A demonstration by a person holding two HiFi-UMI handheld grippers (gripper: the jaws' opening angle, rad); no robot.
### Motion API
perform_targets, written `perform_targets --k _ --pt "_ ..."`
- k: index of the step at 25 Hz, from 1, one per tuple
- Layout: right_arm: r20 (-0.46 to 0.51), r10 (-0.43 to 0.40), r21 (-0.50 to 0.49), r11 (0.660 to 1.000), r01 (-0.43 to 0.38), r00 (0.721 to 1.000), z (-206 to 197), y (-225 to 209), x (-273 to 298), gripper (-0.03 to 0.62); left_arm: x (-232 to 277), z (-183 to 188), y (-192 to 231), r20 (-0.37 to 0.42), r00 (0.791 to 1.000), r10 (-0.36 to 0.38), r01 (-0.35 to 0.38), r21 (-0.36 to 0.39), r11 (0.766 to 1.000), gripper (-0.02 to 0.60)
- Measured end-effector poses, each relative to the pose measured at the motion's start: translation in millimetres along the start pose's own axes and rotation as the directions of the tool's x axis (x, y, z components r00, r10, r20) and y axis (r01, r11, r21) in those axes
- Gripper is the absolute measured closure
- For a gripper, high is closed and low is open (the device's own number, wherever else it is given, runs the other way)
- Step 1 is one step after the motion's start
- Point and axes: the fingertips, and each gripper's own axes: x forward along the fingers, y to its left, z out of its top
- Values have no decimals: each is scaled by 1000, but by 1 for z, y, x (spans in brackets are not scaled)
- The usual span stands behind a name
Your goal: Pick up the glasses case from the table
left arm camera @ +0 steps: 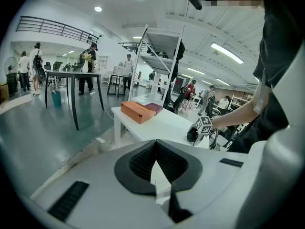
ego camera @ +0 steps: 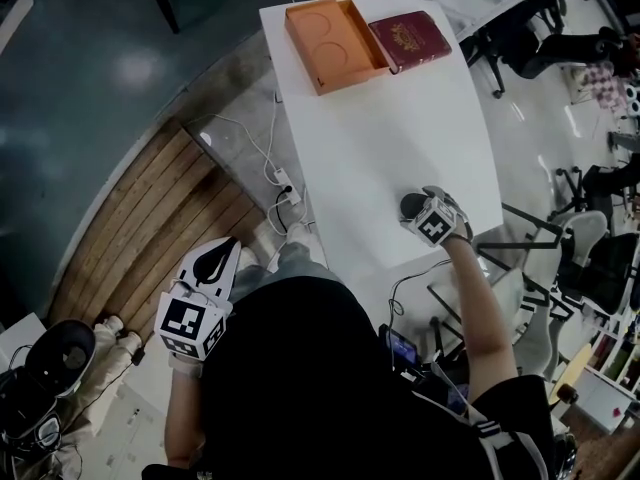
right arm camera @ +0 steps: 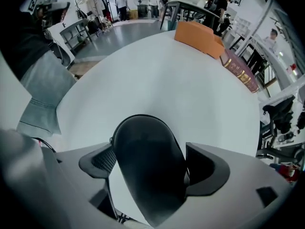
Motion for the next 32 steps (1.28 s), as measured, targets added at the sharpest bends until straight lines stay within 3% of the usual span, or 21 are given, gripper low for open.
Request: perform_targets --k 4,8,15,24,32 --pt "-77 30 62 998 -25 997 -19 5 5 148 -4 -2 1 5 1000 -3 3 -1 1000 563" --pt "-45 -3 -26 1000 2 999 4 6 -1 167 -7 -1 5 15 1000 -3 4 -6 1000 563" --pt "-82 -35 -108 994 26 996 22 18 -8 196 -13 1 14 36 999 -11 11 -14 1000 563" --pt "-13 -33 -180 983 30 999 99 55 -40 206 -26 -2 30 67 998 0 2 -23 1000 563" --pt "135 -11 -207 978 40 991 185 105 -86 215 -46 -1 46 107 994 19 -16 -28 999 563"
